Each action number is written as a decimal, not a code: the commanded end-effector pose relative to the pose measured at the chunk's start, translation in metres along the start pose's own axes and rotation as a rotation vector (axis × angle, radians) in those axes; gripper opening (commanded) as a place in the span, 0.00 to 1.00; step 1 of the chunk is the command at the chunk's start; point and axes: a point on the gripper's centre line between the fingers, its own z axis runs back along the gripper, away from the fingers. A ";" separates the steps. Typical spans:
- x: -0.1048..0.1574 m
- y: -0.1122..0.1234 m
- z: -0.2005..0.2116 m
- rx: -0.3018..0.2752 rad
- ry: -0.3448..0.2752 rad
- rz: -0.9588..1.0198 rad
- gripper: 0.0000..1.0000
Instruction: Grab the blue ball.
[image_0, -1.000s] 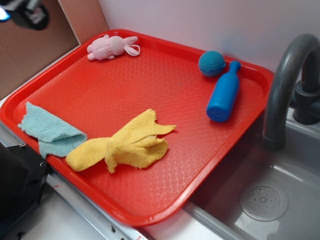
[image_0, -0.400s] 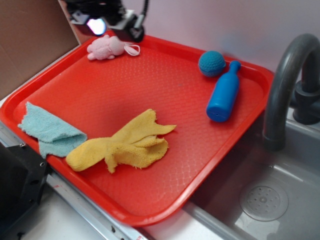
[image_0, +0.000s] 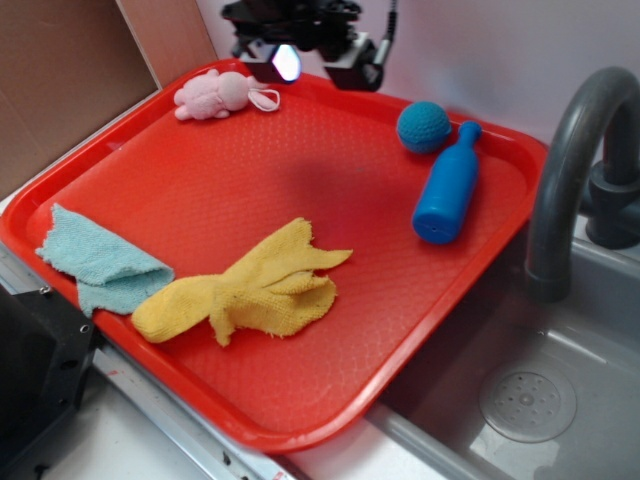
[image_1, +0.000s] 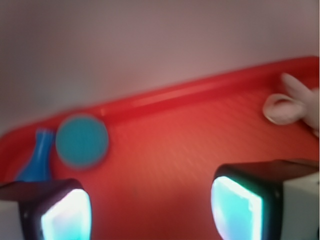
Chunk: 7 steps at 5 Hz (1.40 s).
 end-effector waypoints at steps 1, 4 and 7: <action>0.030 -0.031 -0.023 -0.083 -0.029 -0.051 1.00; -0.002 -0.066 -0.047 -0.118 0.036 -0.088 1.00; 0.009 -0.050 -0.055 -0.028 0.007 -0.064 0.00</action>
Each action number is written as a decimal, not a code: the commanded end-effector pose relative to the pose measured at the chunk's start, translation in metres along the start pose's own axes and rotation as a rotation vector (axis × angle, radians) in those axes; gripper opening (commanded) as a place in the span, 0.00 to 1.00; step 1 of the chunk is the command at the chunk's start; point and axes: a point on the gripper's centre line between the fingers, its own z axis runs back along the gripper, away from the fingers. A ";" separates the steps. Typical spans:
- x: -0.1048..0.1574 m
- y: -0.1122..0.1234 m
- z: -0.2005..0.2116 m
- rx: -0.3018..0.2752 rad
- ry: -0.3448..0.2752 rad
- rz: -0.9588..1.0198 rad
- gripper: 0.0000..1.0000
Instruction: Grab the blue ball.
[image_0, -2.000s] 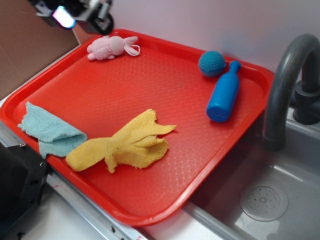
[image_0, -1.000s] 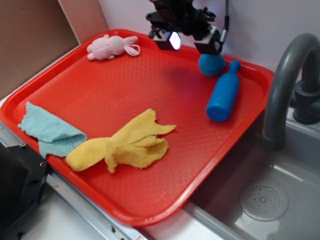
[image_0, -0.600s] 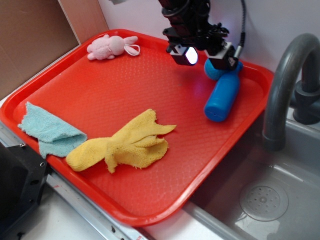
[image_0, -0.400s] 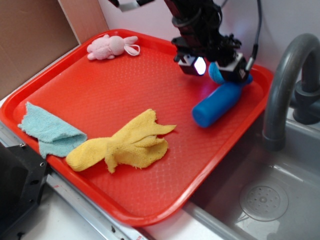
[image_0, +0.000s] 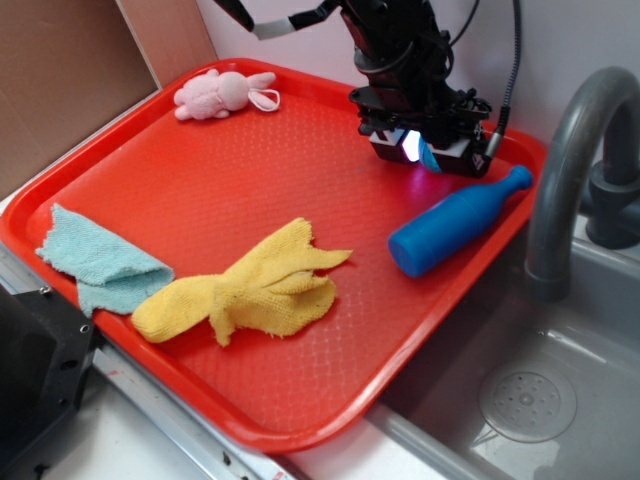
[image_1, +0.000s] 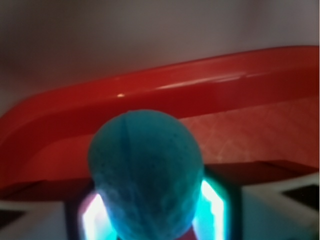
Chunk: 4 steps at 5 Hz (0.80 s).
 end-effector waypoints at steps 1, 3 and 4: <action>0.024 0.017 0.038 0.102 -0.038 -0.001 0.00; 0.006 0.054 0.129 0.006 0.174 -0.070 0.00; -0.026 0.084 0.170 -0.042 0.230 -0.025 0.00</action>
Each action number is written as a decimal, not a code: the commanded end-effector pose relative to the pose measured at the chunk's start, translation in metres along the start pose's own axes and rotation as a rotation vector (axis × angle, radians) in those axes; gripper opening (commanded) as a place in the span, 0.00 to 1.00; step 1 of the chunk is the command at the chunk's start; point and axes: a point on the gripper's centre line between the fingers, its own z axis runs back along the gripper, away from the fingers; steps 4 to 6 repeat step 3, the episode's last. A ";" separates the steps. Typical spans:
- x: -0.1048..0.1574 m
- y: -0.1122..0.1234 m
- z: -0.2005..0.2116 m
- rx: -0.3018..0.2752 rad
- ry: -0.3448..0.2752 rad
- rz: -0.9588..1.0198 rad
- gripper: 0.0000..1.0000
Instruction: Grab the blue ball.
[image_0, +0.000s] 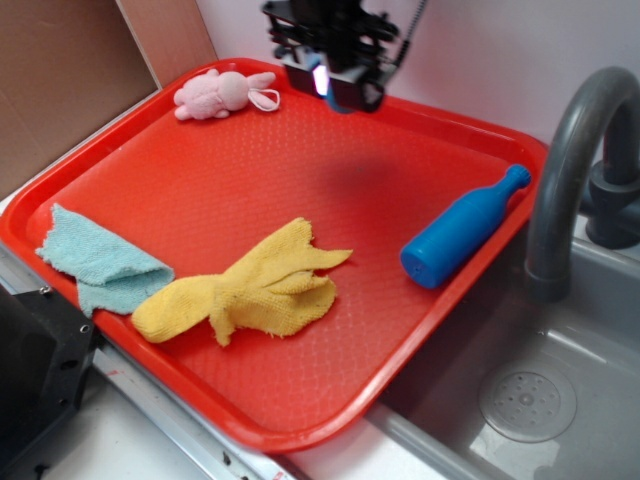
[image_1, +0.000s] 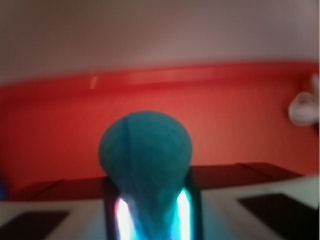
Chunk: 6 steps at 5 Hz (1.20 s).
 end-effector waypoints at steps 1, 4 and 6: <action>-0.063 0.048 0.076 -0.118 -0.014 0.111 0.00; -0.063 0.063 0.075 -0.002 0.001 0.102 0.00; -0.063 0.063 0.075 -0.002 0.001 0.102 0.00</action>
